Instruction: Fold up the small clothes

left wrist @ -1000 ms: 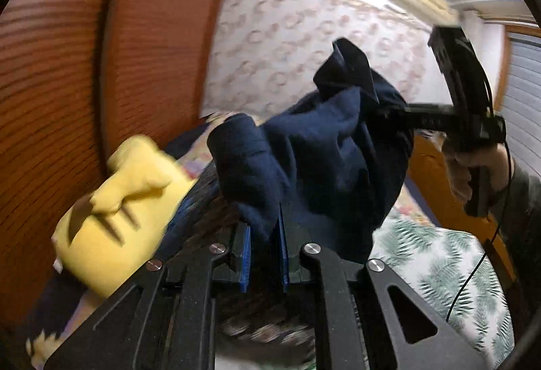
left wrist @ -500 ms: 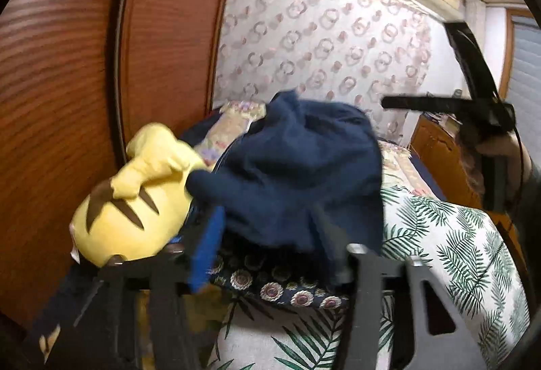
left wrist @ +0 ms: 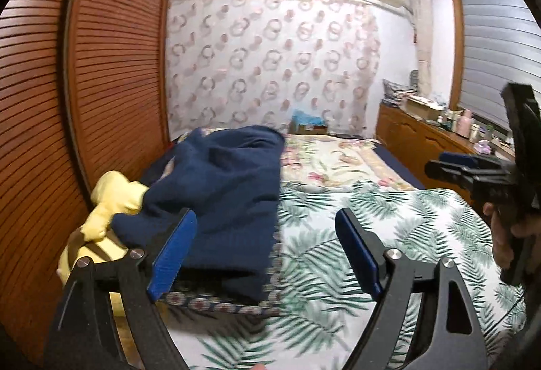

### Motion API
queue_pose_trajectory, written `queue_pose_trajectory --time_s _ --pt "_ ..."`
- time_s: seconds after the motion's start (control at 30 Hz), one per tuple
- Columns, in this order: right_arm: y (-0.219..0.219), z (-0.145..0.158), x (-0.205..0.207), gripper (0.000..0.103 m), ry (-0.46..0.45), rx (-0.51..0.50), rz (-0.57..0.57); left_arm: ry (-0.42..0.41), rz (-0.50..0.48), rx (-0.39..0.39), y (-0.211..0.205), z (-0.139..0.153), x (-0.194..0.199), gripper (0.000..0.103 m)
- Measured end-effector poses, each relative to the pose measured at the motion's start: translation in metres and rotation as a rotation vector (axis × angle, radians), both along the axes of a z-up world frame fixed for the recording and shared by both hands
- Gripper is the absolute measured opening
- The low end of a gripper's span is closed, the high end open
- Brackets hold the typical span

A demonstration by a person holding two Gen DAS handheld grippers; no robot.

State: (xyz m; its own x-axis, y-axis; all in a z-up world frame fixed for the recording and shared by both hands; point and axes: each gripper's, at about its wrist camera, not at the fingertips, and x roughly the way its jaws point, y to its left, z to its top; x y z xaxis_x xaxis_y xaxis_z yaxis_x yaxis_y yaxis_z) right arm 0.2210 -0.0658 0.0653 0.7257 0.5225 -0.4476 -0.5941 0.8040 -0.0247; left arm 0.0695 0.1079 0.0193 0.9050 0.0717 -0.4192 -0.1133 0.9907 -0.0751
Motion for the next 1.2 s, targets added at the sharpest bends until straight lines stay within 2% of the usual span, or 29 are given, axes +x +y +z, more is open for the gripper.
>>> queue_pose_trajectory --time_s 0.13,0.37,0.6,0.67,0.83,1.2 --pt "-0.021 -0.004 -0.032 0.077 -0.034 0.028 -0.092 -0.016 -0.035 0.021 -0.029 0.009 -0.002 0.085" --pt "-0.03 -0.003 -0.07 0.077 -0.077 0.075 -0.19 -0.033 -0.093 0.019 -0.064 0.022 -0.012 0.085" --pt "-0.021 -0.016 -0.09 0.077 -0.113 0.112 -0.248 -0.022 -0.089 0.019 -0.078 0.027 -0.018 0.085" --pt "-0.025 -0.024 -0.112 0.077 -0.122 0.113 -0.257 -0.014 -0.08 0.028 -0.081 0.027 -0.019 0.085" --pt "-0.021 -0.036 -0.12 0.077 -0.118 0.119 -0.27 -0.018 -0.097 0.025 -0.085 0.026 -0.018 0.085" --pt "-0.026 -0.04 -0.124 0.077 -0.122 0.119 -0.279 -0.03 -0.094 0.036 -0.09 0.029 -0.022 0.085"
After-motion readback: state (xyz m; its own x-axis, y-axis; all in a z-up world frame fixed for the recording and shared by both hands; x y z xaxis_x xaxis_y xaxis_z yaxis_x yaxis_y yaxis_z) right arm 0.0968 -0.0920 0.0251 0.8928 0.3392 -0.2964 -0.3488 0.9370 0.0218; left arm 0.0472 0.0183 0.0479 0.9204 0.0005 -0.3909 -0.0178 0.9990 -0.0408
